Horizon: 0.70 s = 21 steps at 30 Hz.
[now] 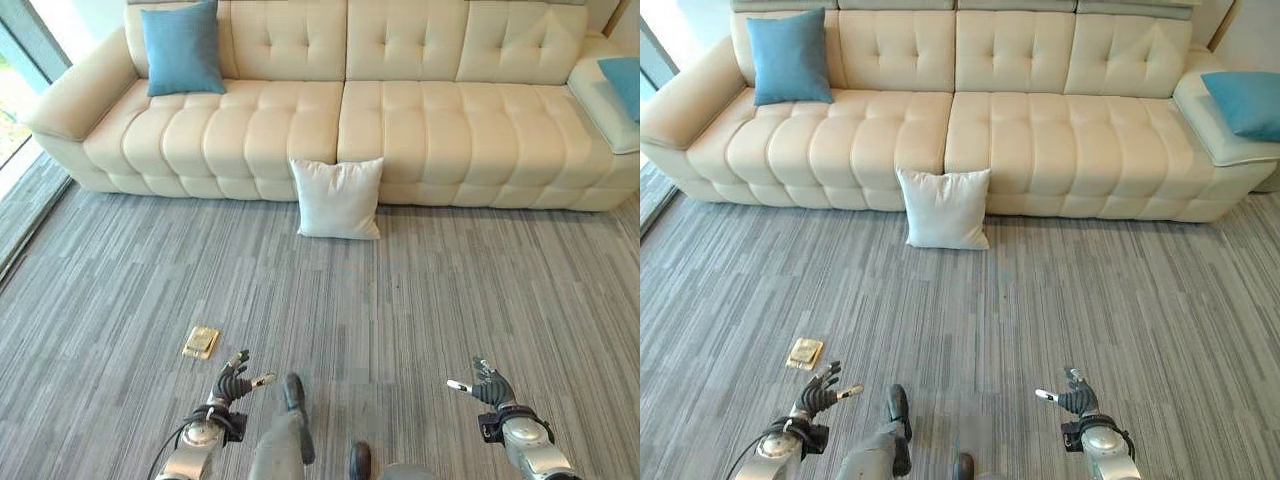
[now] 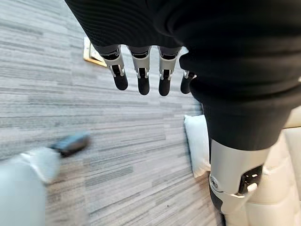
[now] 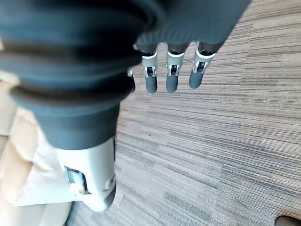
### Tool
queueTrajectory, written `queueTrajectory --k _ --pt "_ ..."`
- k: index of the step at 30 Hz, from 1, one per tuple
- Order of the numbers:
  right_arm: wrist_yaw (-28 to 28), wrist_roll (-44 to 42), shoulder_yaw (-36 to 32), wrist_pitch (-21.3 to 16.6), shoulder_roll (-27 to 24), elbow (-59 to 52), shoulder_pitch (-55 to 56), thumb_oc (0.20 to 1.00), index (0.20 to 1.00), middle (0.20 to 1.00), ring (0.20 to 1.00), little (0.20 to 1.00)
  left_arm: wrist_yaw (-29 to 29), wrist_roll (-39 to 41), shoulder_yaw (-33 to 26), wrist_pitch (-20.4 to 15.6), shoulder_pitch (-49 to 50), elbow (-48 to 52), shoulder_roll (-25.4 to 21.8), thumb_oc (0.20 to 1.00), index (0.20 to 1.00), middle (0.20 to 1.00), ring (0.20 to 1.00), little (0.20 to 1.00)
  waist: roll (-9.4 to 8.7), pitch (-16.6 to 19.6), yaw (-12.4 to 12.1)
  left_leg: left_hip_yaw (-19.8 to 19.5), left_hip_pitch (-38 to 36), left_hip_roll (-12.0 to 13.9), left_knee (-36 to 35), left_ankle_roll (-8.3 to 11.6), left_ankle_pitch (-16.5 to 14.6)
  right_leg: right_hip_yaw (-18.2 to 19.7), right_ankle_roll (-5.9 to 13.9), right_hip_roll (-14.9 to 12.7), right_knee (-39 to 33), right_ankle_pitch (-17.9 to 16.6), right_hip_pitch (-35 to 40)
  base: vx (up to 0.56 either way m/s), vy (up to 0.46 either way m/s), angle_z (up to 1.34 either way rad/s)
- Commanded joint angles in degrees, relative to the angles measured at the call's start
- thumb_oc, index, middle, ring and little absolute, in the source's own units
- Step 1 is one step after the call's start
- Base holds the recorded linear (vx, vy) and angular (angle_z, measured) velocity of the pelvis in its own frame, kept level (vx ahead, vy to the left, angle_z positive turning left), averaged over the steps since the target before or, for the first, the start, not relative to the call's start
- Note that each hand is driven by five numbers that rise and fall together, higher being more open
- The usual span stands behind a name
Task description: Pick up all the scattered cushions and arrange them neatly on the sofa.
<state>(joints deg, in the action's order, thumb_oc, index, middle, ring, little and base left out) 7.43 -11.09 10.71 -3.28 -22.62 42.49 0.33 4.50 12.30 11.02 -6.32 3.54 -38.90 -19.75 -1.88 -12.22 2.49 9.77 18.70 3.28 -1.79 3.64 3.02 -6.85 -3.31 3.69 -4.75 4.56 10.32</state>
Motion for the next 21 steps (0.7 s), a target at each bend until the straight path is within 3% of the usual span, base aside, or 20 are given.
queueTrajectory --k 1,2,4,5,6,8,9,10,11,12,13,15,16,19,21 --pt "0.61 1.55 -1.05 -1.56 -1.64 -2.36 0.38 1.000 1.000 1.000 1.000 1.000 0.71 -1.68 -0.61 -1.48 0.77 3.41 -2.18 1.000 1.000 1.000 1.000 1.000 -0.87 0.48 -2.41 -0.55 -2.72 1.08 0.58 1.22 3.39 4.55 7.19 -5.45 5.57 4.33 -0.22 0.75 0.301 -0.64" --pt "0.47 2.34 -1.00 -1.53 -0.86 -2.17 0.63 1.000 1.000 1.000 1.000 1.000 0.59 -1.27 -1.63 -1.42 1.83 4.04 -2.38 1.000 1.000 1.000 1.000 1.000 -1.54 1.47 -3.53 -1.34 -1.39 0.79 4.84 0.69 4.47 5.62 7.86 -6.89 7.18 5.06 1.63 0.41 0.168 -0.69" --pt "0.54 2.48 -0.91 -1.28 -0.41 -2.10 0.23 1.000 1.000 1.000 1.000 1.000 0.75 -1.09 -1.59 -1.34 1.75 3.91 -2.43 1.000 1.000 1.000 1.000 1.000 -1.85 1.77 -4.03 -1.58 -1.47 0.39 6.51 0.00 3.59 5.88 8.30 -7.67 8.84 4.71 0.96 0.51 0.218 -0.53" --pt "0.30 2.31 -0.78 -1.56 0.82 -1.89 0.02 1.000 1.000 1.000 1.000 1.000 0.68 -1.71 -1.17 -0.88 1.19 3.21 -2.90 1.000 1.000 1.000 1.000 1.000 -3.69 2.45 -4.73 -1.41 -3.16 -1.31 8.87 -1.84 0.97 6.57 10.24 -9.77 16.40 -0.17 -0.94 0.46 0.198 -0.36" --pt "0.30 2.31 -0.79 -1.56 0.82 -1.89 0.01 1.000 1.000 1.000 1.000 1.000 0.68 -1.71 -1.16 -0.88 1.17 3.21 -2.89 1.000 1.000 1.000 1.000 1.000 -3.59 2.55 -4.81 -1.39 -3.03 -1.17 8.81 -1.82 1.07 6.66 10.22 -9.64 16.36 -0.31 -1.12 0.43 0.205 -0.42" --pt "0.02 2.34 0.20 -1.56 1.59 -2.67 -0.89 1.000 1.000 1.000 1.000 1.000 1.11 -1.88 -1.18 -0.75 0.43 3.14 -3.65 1.000 1.000 1.000 1.000 1.000 -4.15 1.57 -4.25 -1.18 -6.36 -2.42 8.78 -4.13 -1.61 8.47 11.13 -10.86 28.78 -10.09 -6.77 0.28 0.183 -0.16" --pt "0.03 2.44 0.73 -1.81 1.88 -3.42 -1.38 1.000 1.000 1.000 1.000 1.000 1.35 -1.87 -0.93 -0.78 -0.06 3.51 -3.97 1.000 1.000 1.000 1.000 1.000 -3.80 1.03 -3.94 -1.03 -8.05 -2.49 8.53 -4.96 -2.65 8.55 11.13 -10.80 33.14 -12.36 -9.44 0.65 0.341 0.16" --pt "-0.18 3.08 2.09 -1.62 2.22 -4.14 -2.13 1.000 1.000 1.000 1.000 1.000 1.64 -1.90 -0.68 -0.92 -0.50 3.85 -4.21 1.000 1.000 1.000 1.000 1.000 -2.20 -0.41 -2.81 -1.20 -14.95 -2.77 6.05 -6.14 -5.28 4.56 9.52 -10.99 35.93 -8.27 -17.29 0.85 0.317 0.03" --pt "-0.54 3.44 2.75 -1.54 1.97 -4.06 -2.35 1.000 1.000 1.000 1.000 1.000 1.43 -1.48 -0.59 -1.03 -0.35 3.70 -3.87 1.000 1.000 1.000 1.000 1.000 -1.55 -0.57 -1.71 -1.97 -18.56 -3.53 4.47 -5.92 -6.74 1.74 9.18 -9.25 29.75 -5.18 -20.79 0.75 0.250 -0.03" --pt "-0.54 3.43 2.78 -1.54 1.94 -4.05 -2.34 1.000 1.000 1.000 1.000 1.000 1.43 -1.47 -0.60 -1.04 -0.32 3.69 -3.85 1.000 1.000 1.000 1.000 1.000 -1.51 -0.74 -1.55 -2.13 -18.85 -3.53 4.42 -5.89 -6.87 1.57 9.19 -9.28 29.78 -4.98 -20.46 0.49 0.047 -0.10" --pt "-0.53 3.59 3.03 -1.46 1.87 -4.09 -2.36 1.000 1.000 1.000 1.000 1.000 1.65 -1.25 -0.74 -1.04 -0.34 3.47 -3.67 1.000 1.000 1.000 1.000 1.000 -1.75 -1.09 -1.01 -2.31 -20.68 -3.98 4.08 -5.74 -7.91 0.01 9.46 -8.90 25.10 -4.80 -21.96 0.32 -0.019 0.23" --pt "-0.58 3.68 3.13 -1.34 1.51 -4.45 -2.33 1.000 1.000 1.000 1.000 1.000 1.51 -1.77 -0.75 -0.89 -0.49 3.36 -3.46 1.000 1.000 1.000 1.000 1.000 -2.36 -1.18 0.09 -2.99 -23.18 -5.14 3.60 -5.28 -9.51 -1.54 10.35 -8.57 14.78 -5.55 -23.33 0.62 -0.073 0.50" --pt "-0.54 4.66 2.74 -0.92 1.21 -3.90 -2.04 1.000 1.000 1.000 1.000 1.000 1.18 -3.36 -1.19 -1.00 -0.39 2.91 -2.83 1.000 1.000 1.000 1.000 1.000 -2.02 -1.40 1.55 -4.65 -27.27 -5.12 3.26 -4.42 -12.46 -1.27 12.15 -7.72 5.64 -8.34 -25.64 0.80 -0.145 0.26" --pt "-0.84 5.22 2.35 -0.65 0.75 -3.31 -0.68 1.000 1.000 1.000 1.000 1.000 0.57 -3.84 -0.97 -1.19 0.53 2.46 -2.38 1.000 1.000 1.000 1.000 1.000 -1.94 -0.06 2.47 -6.40 -31.22 -4.91 4.54 -2.86 -13.84 -2.03 11.67 -8.74 5.84 -10.58 -24.97 0.67 -0.203 0.25" --pt "-0.89 4.97 1.65 -0.80 0.17 -3.57 0.13 1.000 1.000 1.000 1.000 1.000 0.56 -3.97 -0.29 -1.10 0.51 1.71 -2.13 1.000 1.000 1.000 1.000 1.000 -1.35 0.72 3.21 -6.79 -31.21 -3.63 8.61 -0.87 -12.01 -1.69 10.30 -8.49 8.10 -10.74 -23.64 0.56 -0.307 0.50"
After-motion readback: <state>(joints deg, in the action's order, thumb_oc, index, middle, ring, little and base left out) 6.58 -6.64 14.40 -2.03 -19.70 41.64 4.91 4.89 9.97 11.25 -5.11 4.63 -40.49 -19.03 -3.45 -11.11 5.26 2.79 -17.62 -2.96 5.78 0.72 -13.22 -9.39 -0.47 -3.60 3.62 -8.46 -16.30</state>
